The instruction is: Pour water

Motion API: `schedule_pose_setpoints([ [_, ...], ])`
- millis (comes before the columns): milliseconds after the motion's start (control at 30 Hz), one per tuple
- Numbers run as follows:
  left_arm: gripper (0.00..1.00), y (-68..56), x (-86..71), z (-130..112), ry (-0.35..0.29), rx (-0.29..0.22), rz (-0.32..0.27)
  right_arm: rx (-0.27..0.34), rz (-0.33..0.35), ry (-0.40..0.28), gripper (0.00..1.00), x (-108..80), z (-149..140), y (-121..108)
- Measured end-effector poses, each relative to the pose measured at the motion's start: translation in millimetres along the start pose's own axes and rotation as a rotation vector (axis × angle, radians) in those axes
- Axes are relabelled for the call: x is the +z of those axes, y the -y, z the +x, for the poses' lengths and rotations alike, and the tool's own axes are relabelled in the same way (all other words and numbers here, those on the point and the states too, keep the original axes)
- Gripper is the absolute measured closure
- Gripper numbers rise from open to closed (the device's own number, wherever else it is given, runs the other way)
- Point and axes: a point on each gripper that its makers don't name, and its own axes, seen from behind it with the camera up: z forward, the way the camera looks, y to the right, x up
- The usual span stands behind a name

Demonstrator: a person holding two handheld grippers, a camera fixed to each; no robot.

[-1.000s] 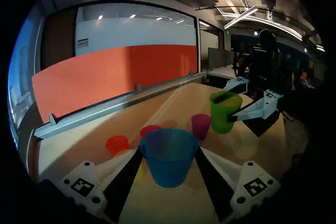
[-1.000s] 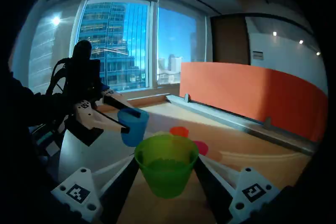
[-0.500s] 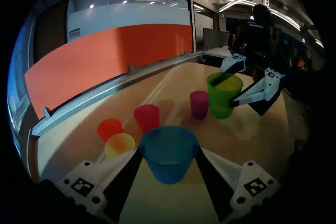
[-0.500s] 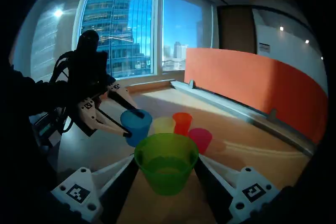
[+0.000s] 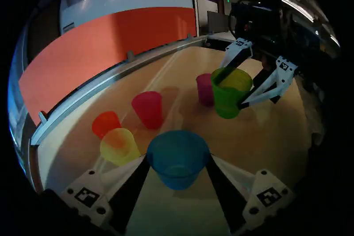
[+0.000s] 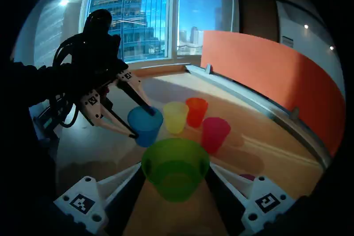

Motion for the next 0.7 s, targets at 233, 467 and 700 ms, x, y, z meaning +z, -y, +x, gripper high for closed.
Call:
schedule_pose_setpoints([
  [233,0.12,1.1,9.7,-8.8,0.046,0.012,-0.016,-0.01,0.026,0.054,0.1,8.7,-8.9,0.8],
  [467,0.12,-1.7,16.4,-18.7,0.089,0.031,-0.038,-0.016,0.039,0.123,0.1,15.3,-22.1,-2.9],
  [700,0.12,-2.5,22.0,-23.0,0.105,0.035,-0.048,-0.022,0.049,0.179,0.1,21.6,-33.5,-3.3],
])
